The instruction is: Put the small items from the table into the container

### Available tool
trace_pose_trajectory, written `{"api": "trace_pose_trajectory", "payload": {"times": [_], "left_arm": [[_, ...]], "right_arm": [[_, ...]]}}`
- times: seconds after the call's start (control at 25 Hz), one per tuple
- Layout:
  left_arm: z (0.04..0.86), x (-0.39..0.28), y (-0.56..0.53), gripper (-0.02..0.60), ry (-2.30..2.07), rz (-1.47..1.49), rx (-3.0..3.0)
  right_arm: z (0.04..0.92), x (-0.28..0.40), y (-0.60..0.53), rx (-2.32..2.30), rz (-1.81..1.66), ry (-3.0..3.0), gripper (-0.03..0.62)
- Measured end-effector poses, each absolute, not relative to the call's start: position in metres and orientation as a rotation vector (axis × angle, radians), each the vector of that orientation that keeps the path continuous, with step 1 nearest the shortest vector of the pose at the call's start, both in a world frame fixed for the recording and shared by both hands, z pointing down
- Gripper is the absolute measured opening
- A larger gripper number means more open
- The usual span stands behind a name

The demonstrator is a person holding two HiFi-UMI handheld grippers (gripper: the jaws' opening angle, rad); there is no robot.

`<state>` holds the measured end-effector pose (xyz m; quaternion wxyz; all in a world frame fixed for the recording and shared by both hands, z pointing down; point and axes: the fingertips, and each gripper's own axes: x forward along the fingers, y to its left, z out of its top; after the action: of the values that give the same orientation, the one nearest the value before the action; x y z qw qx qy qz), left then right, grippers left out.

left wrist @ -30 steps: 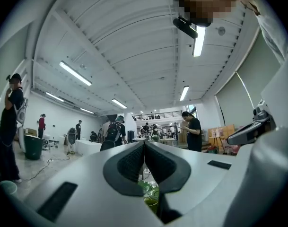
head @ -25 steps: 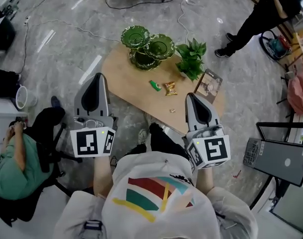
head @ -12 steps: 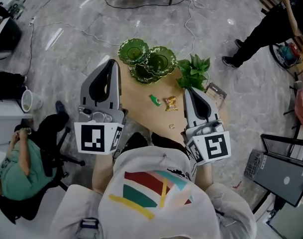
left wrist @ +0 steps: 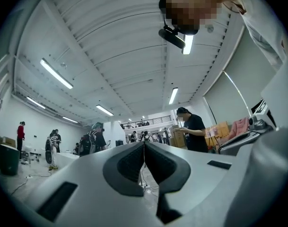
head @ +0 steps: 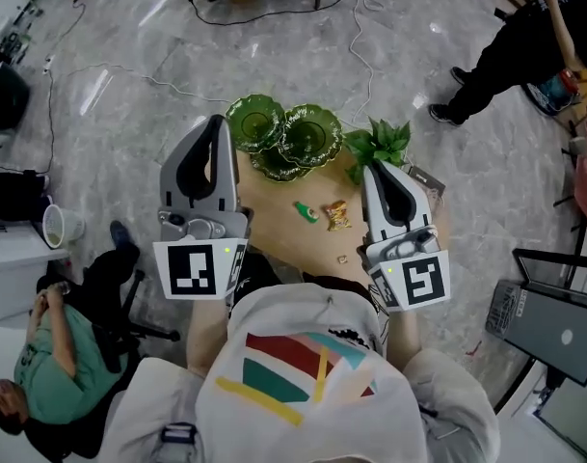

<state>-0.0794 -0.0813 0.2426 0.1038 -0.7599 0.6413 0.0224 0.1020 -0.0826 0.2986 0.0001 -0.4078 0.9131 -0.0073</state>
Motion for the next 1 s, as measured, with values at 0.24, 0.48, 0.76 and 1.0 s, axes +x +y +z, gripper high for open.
{"api": "trace_pose_trajectory", "payload": {"times": [0.24, 0.48, 0.76, 1.0], "left_arm": [[0.276, -0.116, -0.115, 0.011, 1.865, 0.082, -2.366], [0.326, -0.13, -0.13, 0.009, 1.856, 0.043, -2.45], [0.412, -0.144, -0.147, 0.009, 1.894, 0.005, -2.542], [0.441, -0.148, -0.16, 0.011, 1.872, -0.033, -2.529]], "right_arm": [[0.323, 0.065, -0.11, -1.323, -0.227, 2.794, 0.265], [0.421, 0.026, -0.11, -1.293, -0.353, 3.091, 0.264], [0.665, 0.015, -0.079, -1.245, -0.718, 3.551, 0.264], [0.826, 0.039, -0.031, -1.177, -1.235, 3.825, 0.262]]}}
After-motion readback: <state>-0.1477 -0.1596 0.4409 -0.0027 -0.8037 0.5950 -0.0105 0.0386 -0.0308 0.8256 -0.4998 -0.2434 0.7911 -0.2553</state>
